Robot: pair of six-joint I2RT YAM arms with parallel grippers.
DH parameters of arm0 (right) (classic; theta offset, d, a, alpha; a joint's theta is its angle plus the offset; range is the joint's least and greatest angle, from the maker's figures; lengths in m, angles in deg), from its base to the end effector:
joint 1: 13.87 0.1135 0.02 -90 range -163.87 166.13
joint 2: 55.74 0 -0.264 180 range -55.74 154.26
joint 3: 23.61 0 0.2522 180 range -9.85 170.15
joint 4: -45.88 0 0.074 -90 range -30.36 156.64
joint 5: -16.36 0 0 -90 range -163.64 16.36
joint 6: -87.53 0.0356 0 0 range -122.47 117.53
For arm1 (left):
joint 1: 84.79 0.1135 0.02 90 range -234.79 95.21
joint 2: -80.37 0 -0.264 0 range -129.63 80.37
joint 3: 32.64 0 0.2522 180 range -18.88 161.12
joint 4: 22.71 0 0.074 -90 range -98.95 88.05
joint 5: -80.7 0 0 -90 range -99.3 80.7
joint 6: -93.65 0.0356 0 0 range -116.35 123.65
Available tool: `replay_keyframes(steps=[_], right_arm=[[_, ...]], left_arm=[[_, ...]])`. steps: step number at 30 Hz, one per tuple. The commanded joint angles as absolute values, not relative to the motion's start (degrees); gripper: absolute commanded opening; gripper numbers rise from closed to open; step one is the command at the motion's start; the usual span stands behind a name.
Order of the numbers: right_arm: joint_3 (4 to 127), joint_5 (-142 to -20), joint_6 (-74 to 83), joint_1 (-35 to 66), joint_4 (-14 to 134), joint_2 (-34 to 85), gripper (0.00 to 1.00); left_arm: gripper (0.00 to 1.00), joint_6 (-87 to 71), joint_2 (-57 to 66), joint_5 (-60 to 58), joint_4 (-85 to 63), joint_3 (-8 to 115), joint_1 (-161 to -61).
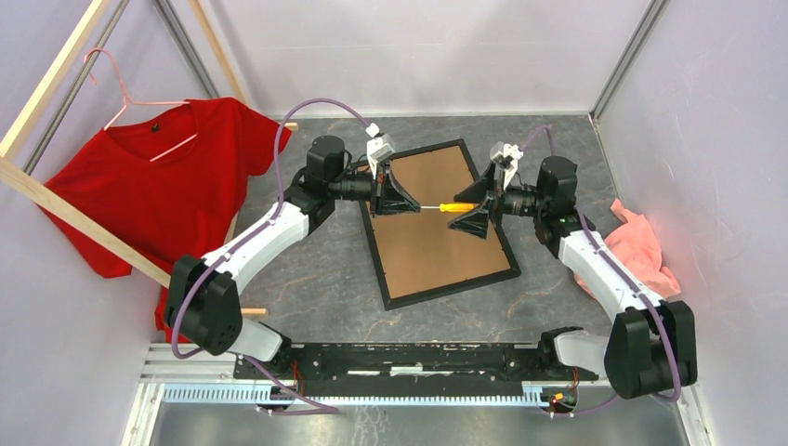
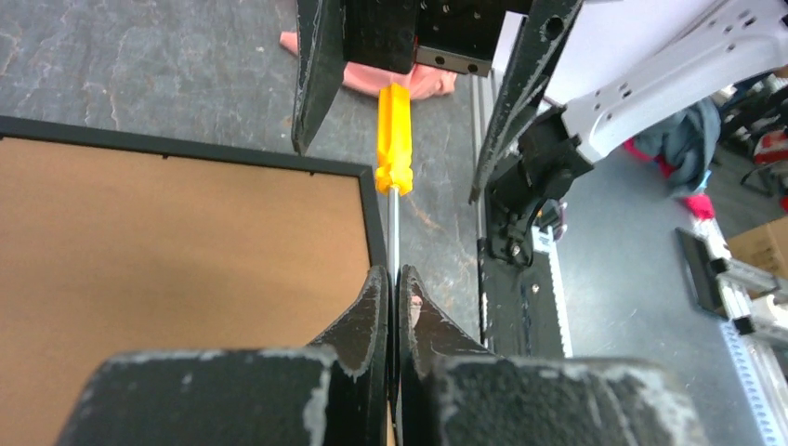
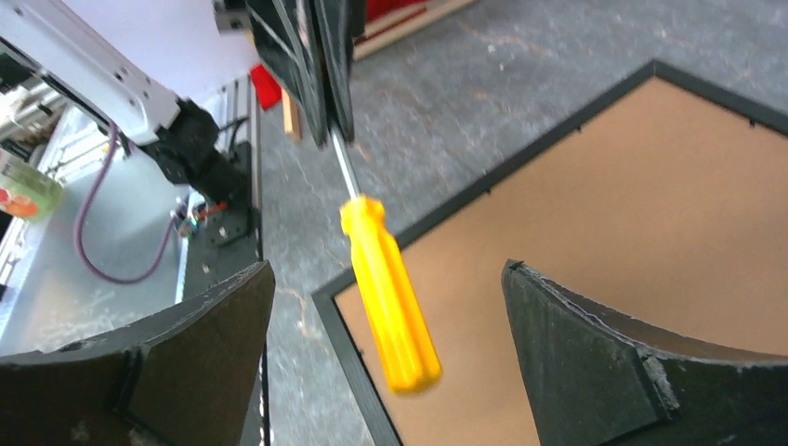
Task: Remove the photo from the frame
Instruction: Pick up the screwdriver from the center of the board.
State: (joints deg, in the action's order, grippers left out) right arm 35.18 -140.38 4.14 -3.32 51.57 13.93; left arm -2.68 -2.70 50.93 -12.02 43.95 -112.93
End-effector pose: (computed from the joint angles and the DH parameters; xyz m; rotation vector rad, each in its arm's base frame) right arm 0.2500 0.0798 0.2883 -0.8782 1.6427 1.2749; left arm 0.2732 -0.1812 0.3200 1.0878 1.6086 -1.3792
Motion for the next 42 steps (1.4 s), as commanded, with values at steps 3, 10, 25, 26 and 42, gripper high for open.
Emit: replay_keyframes(steps=[3, 10, 25, 26, 42], right_arm=[[35.9, -137.5, 24.9, 1.2, 27.8, 15.1, 0.98], [31.0, -138.2, 40.2, 1.9, 9.6, 15.7, 0.96], [25.7, -133.5, 44.7, 1.8, 2.0, 12.5, 0.92], [25.6, -133.4, 44.7, 1.8, 2.0, 12.6, 0.92], [21.4, -131.2, 47.8, 1.9, -4.3, 12.2, 0.86]], left_arm=[[0.02, -20.6, -0.2, 53.1, -33.8, 40.3, -112.9], [0.02, -21.1, -0.8, 50.3, -34.2, 40.0, -113.0], [0.02, -22.3, -1.6, 47.9, -37.1, 37.2, -113.8], [0.02, -22.1, -1.6, 47.9, -37.1, 37.1, -114.2], [0.02, -24.9, -1.7, 43.9, -42.1, 34.3, -114.2]])
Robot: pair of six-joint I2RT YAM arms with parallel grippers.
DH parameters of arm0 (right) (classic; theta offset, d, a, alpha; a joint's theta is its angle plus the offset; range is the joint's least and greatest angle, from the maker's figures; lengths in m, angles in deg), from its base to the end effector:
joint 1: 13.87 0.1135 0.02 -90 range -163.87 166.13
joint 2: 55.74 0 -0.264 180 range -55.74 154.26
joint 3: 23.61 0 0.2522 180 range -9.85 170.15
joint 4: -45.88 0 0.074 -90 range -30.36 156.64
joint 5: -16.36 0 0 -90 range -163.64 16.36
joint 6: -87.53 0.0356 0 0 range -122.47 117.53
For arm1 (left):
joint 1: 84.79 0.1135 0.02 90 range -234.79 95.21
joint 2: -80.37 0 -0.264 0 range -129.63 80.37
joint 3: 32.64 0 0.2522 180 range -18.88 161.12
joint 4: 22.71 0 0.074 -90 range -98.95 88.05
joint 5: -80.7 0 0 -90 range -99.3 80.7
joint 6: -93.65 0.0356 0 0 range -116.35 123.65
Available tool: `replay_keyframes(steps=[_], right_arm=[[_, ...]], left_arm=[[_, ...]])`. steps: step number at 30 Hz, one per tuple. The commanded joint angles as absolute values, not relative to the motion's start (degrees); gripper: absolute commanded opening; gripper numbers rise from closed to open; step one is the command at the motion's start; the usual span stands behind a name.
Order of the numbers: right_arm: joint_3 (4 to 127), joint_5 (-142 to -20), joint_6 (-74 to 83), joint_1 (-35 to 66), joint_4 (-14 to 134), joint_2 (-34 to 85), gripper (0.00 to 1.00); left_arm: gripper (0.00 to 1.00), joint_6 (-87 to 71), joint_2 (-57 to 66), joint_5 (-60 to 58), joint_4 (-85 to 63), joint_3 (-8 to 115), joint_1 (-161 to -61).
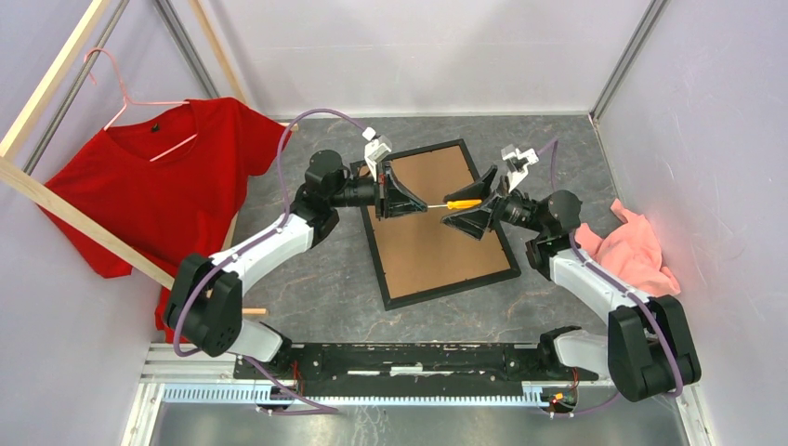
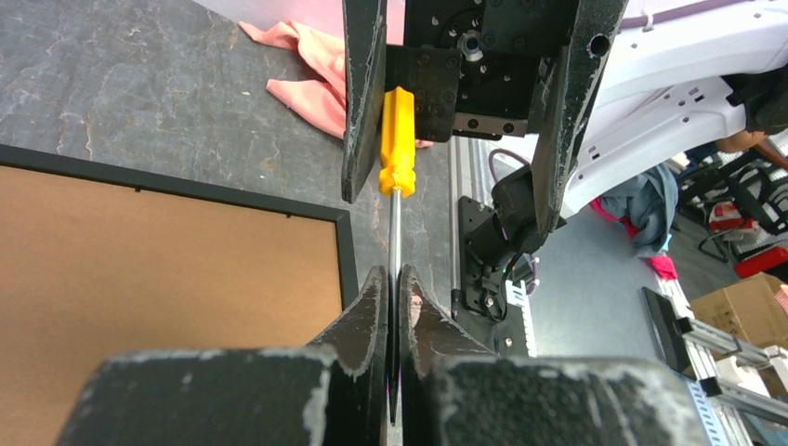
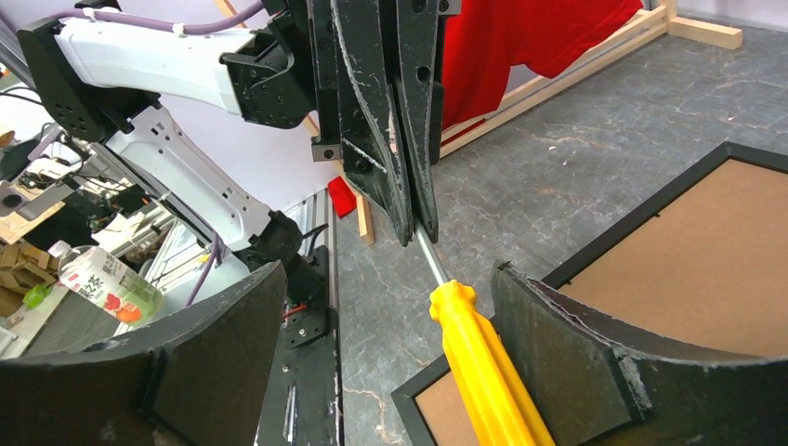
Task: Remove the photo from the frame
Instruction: Pick up the screwdriver from the center of the board.
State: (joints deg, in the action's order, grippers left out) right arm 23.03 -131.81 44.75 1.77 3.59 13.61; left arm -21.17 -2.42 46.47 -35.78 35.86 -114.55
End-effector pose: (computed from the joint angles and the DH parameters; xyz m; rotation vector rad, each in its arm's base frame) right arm 0.2297 0.0957 0.2943 -0.6024 1.4575 1.5031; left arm 0.2678 -0.1870 0.3112 0.8973 1.5634 -1.4711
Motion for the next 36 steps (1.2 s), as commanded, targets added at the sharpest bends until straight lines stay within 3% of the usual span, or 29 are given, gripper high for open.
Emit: replay_keyframes(steps=[1, 19, 36], right_arm=[[21.0, -131.1, 49.0, 1.9, -6.1, 12.0, 0.86], [20.5, -131.9, 48.9, 1.9, -7.6, 13.1, 0.87], [20.6, -132.1, 50.7, 3.5, -8.4, 12.5, 0.84]], left_arm=[[0.02, -25.8, -1.7, 44.0, -43.4, 33.7, -114.1], [0.02, -34.2, -2.4, 48.3, -56.3, 29.8, -113.6], [0.02, -31.4, -4.3, 46.9, -52.8, 31.6, -114.7]])
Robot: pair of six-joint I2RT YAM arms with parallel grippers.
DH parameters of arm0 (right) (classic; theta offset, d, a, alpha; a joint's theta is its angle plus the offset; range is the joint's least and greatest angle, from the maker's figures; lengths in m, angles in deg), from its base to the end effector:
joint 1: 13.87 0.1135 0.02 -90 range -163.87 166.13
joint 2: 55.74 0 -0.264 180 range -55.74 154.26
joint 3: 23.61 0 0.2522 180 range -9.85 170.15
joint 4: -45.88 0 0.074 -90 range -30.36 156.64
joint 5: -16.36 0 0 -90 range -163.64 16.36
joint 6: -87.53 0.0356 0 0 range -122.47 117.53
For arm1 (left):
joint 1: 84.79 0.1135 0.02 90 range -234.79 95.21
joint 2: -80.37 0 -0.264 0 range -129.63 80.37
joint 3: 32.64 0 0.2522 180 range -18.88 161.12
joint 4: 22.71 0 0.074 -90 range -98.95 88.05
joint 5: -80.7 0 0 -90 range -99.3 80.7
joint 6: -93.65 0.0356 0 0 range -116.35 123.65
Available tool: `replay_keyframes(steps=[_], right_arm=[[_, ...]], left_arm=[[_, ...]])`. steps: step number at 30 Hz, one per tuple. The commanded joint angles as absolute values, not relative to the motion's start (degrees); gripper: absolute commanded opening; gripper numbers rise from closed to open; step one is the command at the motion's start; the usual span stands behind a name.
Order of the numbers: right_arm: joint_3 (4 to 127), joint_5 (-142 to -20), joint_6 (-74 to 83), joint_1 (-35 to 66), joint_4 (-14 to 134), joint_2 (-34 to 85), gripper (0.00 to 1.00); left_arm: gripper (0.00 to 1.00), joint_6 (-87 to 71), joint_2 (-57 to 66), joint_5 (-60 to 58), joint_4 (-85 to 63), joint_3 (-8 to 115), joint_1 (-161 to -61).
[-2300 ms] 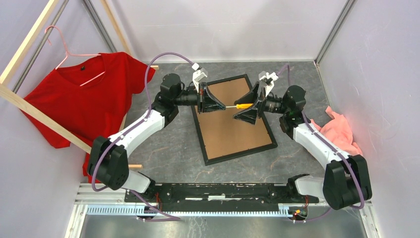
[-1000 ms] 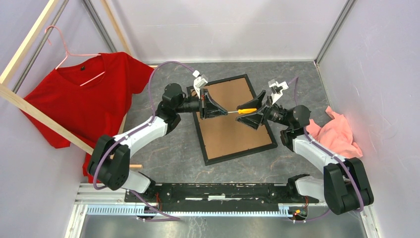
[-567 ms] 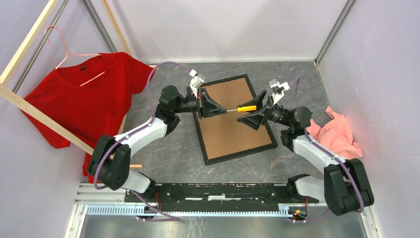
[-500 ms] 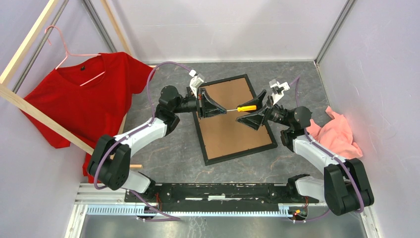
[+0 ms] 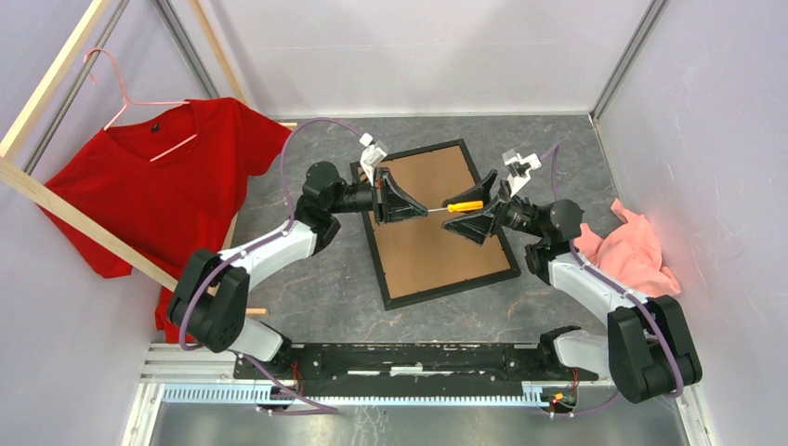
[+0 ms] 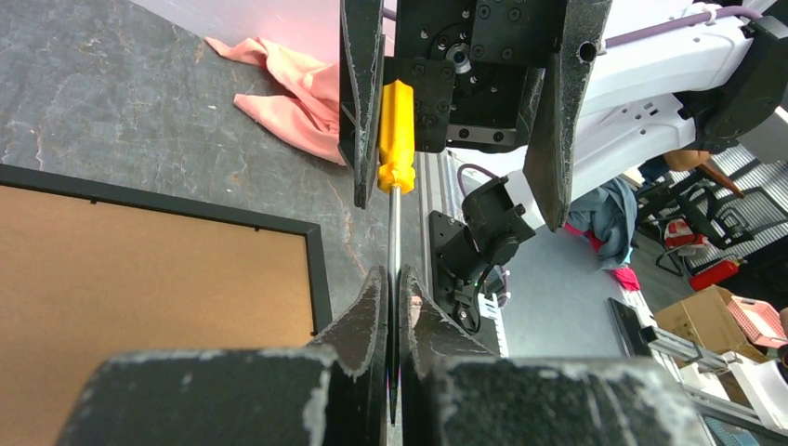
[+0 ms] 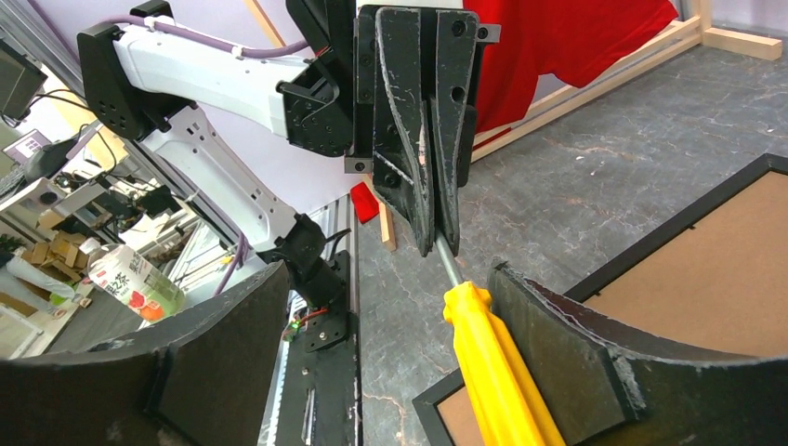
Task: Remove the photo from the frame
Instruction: Pick up the screwdriver from the center of the board.
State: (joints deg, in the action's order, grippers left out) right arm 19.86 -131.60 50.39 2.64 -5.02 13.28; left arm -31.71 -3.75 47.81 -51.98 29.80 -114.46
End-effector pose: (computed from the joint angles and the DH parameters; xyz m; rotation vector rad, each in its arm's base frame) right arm 0.2186 0.0963 0.2910 -0.5982 1.4080 1.5595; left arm 0.2631 -0.1843 0.2953 0.8407 1.5156 -1.5792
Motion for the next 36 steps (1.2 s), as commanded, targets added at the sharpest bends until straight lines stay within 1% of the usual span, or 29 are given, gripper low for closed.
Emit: replay_keyframes(steps=[1, 7, 12, 15, 19, 23, 24, 25, 26, 27, 28, 34, 35, 36], right_arm=[[20.5, -131.9, 50.7, 3.6, -8.4, 12.6, 0.83], [20.3, -132.0, 51.1, 4.5, -9.1, 12.3, 0.77], [20.0, -131.9, 50.6, 5.0, -9.3, 12.1, 0.74], [19.8, -131.7, 50.0, 5.1, -9.0, 12.3, 0.68], [19.9, -131.2, 47.6, 5.2, -6.3, 12.4, 0.55], [20.4, -131.0, 45.3, 5.2, -3.5, 12.5, 0.49], [20.5, -130.8, 44.5, 5.1, -2.3, 12.4, 0.44], [20.8, -130.6, 43.5, 5.2, -0.8, 12.5, 0.34], [21.0, -130.4, 42.7, 5.2, 0.3, 12.6, 0.14], [21.2, -130.1, 41.5, 5.1, 1.8, 12.5, 0.02], [21.4, -129.9, 40.7, 5.2, 3.0, 12.5, 0.00], [21.5, -130.5, 40.8, 5.2, 3.0, 12.6, 0.00], [21.6, -130.7, 40.8, 5.2, 2.9, 12.6, 0.00], [21.6, -130.7, 40.4, 5.1, 2.9, 12.3, 0.00]], left_arm=[[0.02, -31.4, -4.4, 46.6, -52.7, 31.6, -114.7], [0.02, -31.1, -4.6, 45.8, -52.7, 31.3, -114.7], [0.02, -31.3, -5.0, 45.2, -52.9, 31.3, -114.7], [0.02, -31.4, -5.1, 45.1, -52.8, 31.4, -114.7], [0.02, -31.4, -4.8, 45.1, -52.8, 31.3, -114.7], [0.02, -31.4, -4.5, 45.0, -52.8, 31.2, -114.7], [0.02, -31.4, -4.5, 45.0, -52.8, 31.3, -114.7], [0.02, -31.4, -4.5, 45.0, -52.8, 31.3, -114.7], [0.02, -31.5, -4.5, 45.0, -52.7, 31.4, -114.7], [0.02, -31.4, -4.4, 45.0, -52.7, 31.4, -114.7], [0.02, -31.5, -4.4, 45.0, -52.6, 31.4, -114.7], [0.03, -31.1, -4.3, 44.9, -51.7, 31.8, -114.7], [0.08, -30.7, -4.3, 44.9, -50.9, 32.1, -114.7], [0.17, -30.2, -4.2, 44.9, -49.8, 32.6, -114.7]])
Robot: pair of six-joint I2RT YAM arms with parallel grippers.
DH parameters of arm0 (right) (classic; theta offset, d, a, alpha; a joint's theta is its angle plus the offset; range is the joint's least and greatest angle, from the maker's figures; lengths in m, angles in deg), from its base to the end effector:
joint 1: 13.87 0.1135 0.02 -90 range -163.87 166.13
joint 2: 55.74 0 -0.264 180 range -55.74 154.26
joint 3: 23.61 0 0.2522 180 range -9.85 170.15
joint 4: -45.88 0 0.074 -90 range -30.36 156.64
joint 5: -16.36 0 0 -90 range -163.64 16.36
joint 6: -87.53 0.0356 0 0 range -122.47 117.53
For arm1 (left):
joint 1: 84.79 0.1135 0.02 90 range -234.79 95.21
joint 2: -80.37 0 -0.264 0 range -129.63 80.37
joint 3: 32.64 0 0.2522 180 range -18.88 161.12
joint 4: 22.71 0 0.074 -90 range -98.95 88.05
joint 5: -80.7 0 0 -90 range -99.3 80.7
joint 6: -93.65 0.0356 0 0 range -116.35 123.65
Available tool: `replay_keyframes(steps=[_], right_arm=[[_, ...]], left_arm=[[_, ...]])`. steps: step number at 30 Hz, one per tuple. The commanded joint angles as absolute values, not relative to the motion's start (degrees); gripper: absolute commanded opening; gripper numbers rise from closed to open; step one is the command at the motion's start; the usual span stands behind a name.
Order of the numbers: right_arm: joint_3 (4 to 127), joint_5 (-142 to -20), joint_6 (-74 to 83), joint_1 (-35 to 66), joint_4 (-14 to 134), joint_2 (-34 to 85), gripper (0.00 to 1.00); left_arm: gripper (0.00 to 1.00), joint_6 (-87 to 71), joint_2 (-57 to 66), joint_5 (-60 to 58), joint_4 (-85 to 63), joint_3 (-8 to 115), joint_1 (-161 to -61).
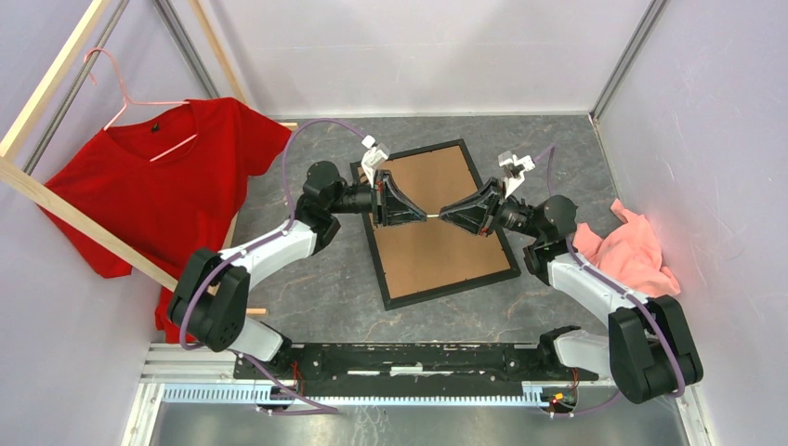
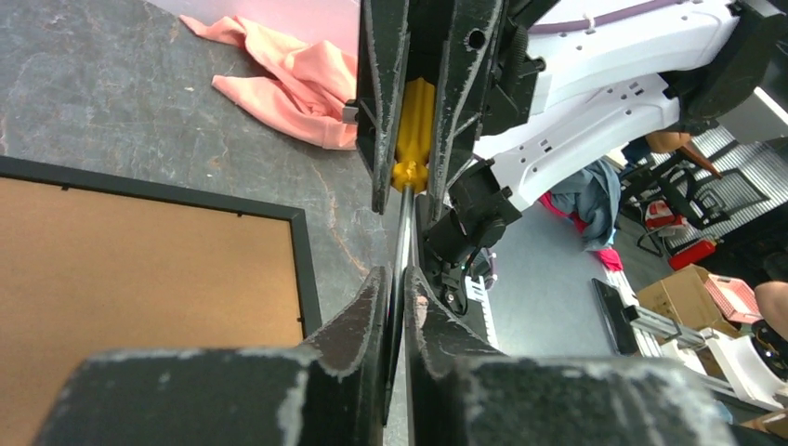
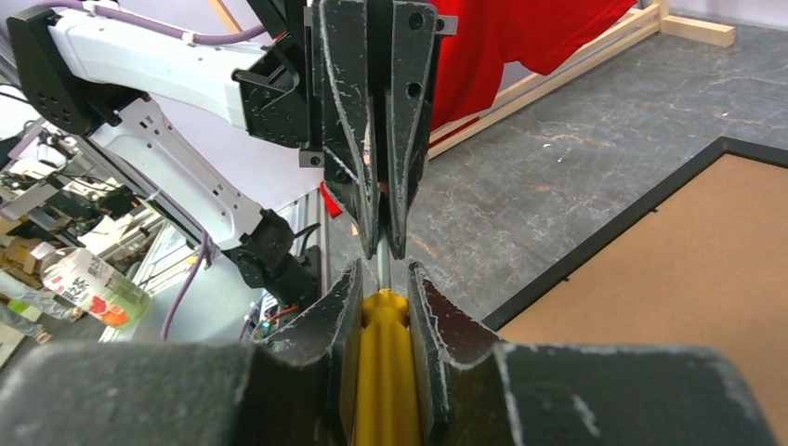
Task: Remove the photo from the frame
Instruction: Pick up the screwdriver from the center of the board.
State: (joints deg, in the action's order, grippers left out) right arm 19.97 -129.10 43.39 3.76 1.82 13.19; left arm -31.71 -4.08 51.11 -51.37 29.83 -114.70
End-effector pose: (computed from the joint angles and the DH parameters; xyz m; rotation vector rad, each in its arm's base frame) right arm 0.2220 0.1013 0.2821 -0.5906 1.4525 1.4932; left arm 0.2613 -0.1860 0.2925 0.8960 1.5228 -1.6210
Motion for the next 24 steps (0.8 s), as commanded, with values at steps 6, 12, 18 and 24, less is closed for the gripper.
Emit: replay_keyframes(steps=[6, 12, 18, 24], right_arm=[[22.4, -130.5, 34.5, 4.0, 9.1, 9.3, 0.00], [23.5, -130.9, 28.5, 2.3, 15.8, 9.1, 0.00], [24.9, -127.8, 18.5, 0.5, 25.4, 9.0, 0.00], [26.3, -120.7, 10.3, -2.8, 33.9, 7.3, 0.00]], left_arm=[[0.94, -28.1, -0.7, 45.6, -42.8, 36.3, -111.1], [1.00, -15.0, 6.5, 40.5, -24.7, 39.7, -103.3], [1.00, 9.1, 11.1, 21.6, 0.3, 41.9, -102.3], [1.00, 14.6, 10.1, 5.6, 9.7, 39.8, -102.3]])
